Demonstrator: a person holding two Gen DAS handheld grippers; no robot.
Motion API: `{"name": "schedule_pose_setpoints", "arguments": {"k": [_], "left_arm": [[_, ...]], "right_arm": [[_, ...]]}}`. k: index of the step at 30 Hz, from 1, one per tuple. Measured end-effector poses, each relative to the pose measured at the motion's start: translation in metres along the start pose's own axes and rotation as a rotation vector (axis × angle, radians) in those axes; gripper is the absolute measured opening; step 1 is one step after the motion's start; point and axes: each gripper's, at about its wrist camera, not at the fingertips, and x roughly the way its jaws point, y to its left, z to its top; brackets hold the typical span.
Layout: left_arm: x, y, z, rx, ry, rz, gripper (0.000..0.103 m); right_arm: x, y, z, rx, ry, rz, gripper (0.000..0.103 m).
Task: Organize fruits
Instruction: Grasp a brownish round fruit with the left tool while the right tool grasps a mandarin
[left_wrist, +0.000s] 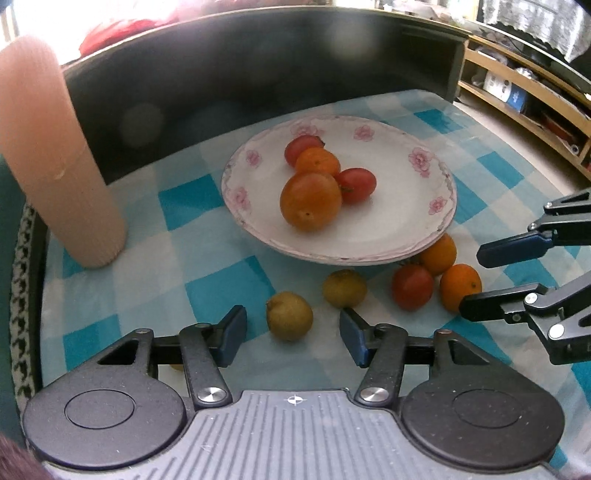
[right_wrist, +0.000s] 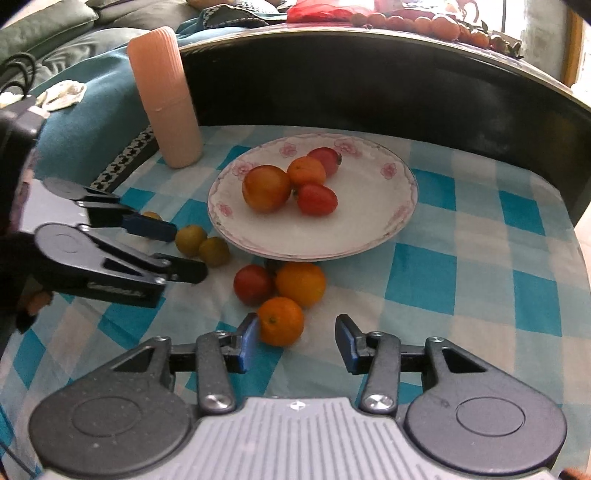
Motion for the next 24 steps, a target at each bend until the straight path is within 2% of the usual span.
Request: {"name": "schedule_pose_setpoints", "arguments": {"k": [5,7,11,13,19,21,24], "left_arm": [[-0.001,0.001,-0.001,-0.004,-0.004,-0.008,0.061],[-0.002,-0.001,-0.001,-0.001,-0.006,-0.016,0.052],[-0.004,-0.007,0.001,0.01,0.0,-0.011,0.044],[-0.002,-0.009,0.002,0.009,0.011,-0.018,0.037],[-0.004,-0.017,0.0,0.023,0.032,-0.023,0.036],[-0.004,-0.017,0.0,0.021,0.033,-0.027,0.036],[-0.007,-0.017,0.0,0.013,0.032,-0.04,0.036]], "right_arm": [[0.002,0.003,0.002,-0.009,0.002,0.018,0.059],[0.005,0.003,0.001,-0.011,0.01,0.02,0.059],[0.009,0.005,0.0,-0.019,0.02,0.023,0.059],[0.011,0.006,0.0,-0.022,0.022,0.025,0.059],[0.017,0.008,0.001,-0.018,0.023,0.015,0.058],[0.018,0.009,0.002,-0.015,0.025,-0.006,0.048],[0.017,0.008,0.003,-0.003,0.028,0.001,0.047]]}}
